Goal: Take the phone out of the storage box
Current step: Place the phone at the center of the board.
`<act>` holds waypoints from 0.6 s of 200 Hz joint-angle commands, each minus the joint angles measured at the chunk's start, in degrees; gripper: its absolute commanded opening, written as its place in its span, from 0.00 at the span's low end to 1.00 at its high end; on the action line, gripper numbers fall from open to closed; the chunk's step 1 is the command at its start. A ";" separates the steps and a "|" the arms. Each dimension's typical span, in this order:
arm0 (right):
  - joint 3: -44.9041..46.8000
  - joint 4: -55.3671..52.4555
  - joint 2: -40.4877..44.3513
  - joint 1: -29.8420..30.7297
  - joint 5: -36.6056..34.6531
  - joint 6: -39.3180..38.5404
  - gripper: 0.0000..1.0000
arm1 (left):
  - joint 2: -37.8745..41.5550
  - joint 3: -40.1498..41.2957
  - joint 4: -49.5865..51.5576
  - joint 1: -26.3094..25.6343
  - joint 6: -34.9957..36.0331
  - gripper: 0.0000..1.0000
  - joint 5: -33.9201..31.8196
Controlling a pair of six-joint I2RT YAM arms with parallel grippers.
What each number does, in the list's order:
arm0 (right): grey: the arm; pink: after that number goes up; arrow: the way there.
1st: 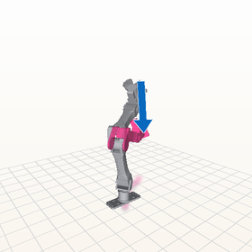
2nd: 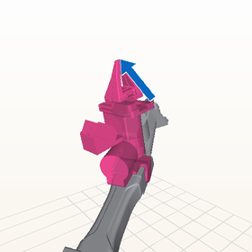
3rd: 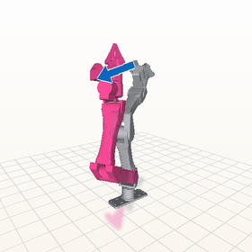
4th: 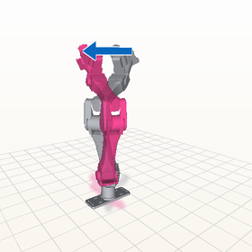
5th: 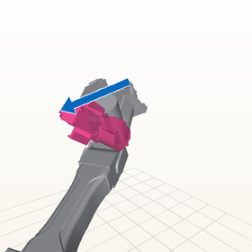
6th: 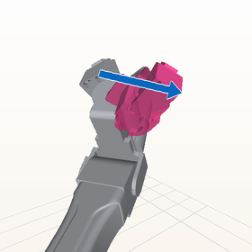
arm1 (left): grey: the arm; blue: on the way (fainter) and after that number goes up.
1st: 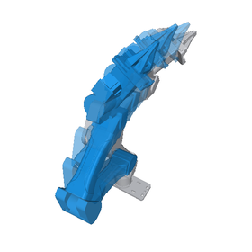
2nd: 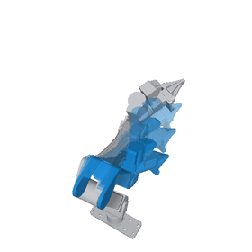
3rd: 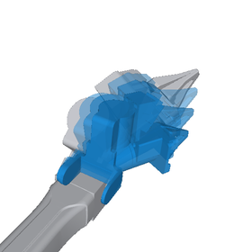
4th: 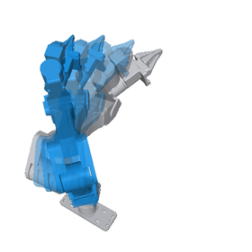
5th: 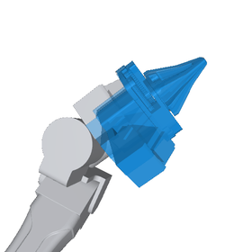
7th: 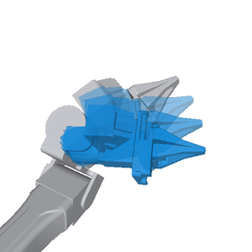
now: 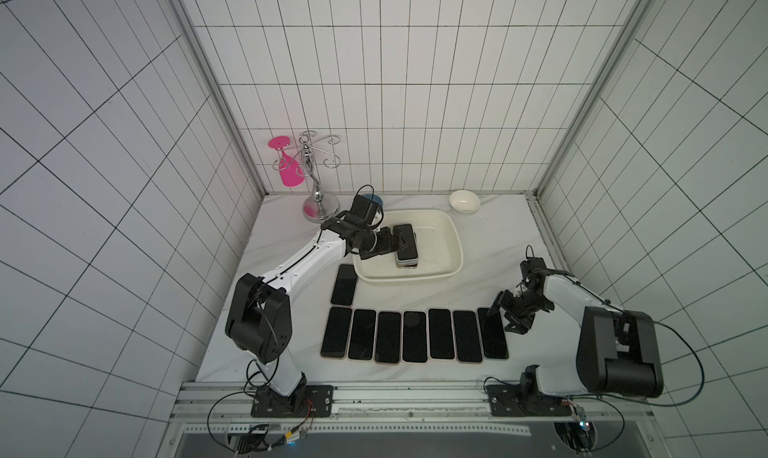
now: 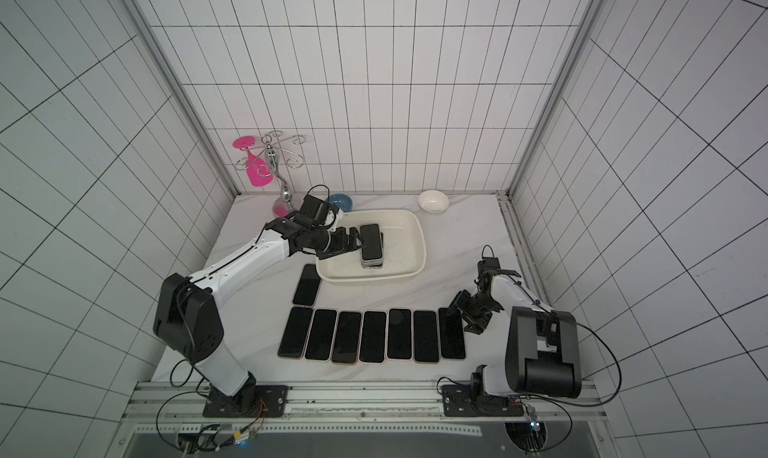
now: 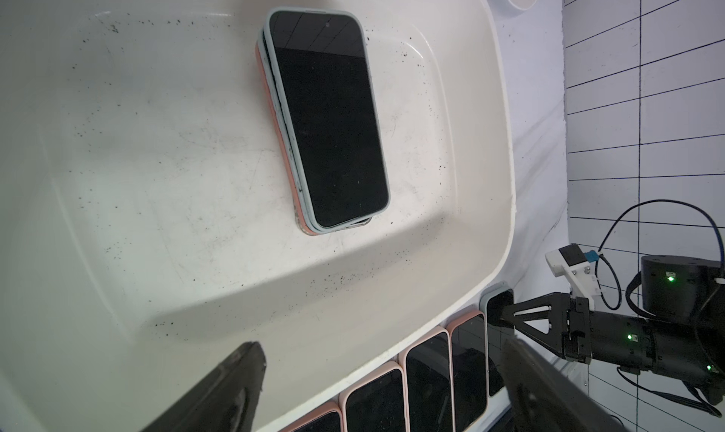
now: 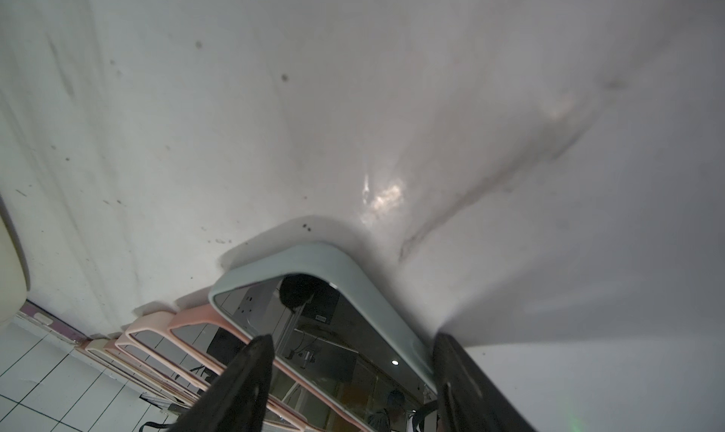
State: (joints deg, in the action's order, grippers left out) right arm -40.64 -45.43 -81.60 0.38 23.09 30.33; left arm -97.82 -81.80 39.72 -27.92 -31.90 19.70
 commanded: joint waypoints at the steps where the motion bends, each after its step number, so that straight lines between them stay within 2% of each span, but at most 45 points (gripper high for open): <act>1: 0.38 -2.73 0.75 1.09 3.65 1.65 0.71 | -3.15 -3.89 -0.58 -0.46 0.69 0.98 -4.01; 28: -5.00 -7.32 2.30 0.59 -0.44 0.06 0.77 | -6.97 -8.22 1.24 -1.14 1.06 0.98 -7.76; 71: -17.33 -11.89 4.16 1.18 -5.28 -4.21 0.88 | -15.26 -17.79 4.66 -5.01 3.44 0.98 -18.97; 105: -27.10 -13.40 2.55 3.97 -9.30 -7.67 0.90 | -25.83 -28.97 11.10 -7.18 3.82 0.98 -25.85; 120: -30.04 -13.80 0.62 4.92 -9.73 -8.89 0.90 | -30.11 -33.35 13.27 -7.29 2.92 0.98 -26.15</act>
State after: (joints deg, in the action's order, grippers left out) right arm -65.28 -55.72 -78.81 3.55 16.75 25.02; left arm -122.15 -109.62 47.27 -35.09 -29.12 -1.06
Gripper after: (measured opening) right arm 0.901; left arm 0.978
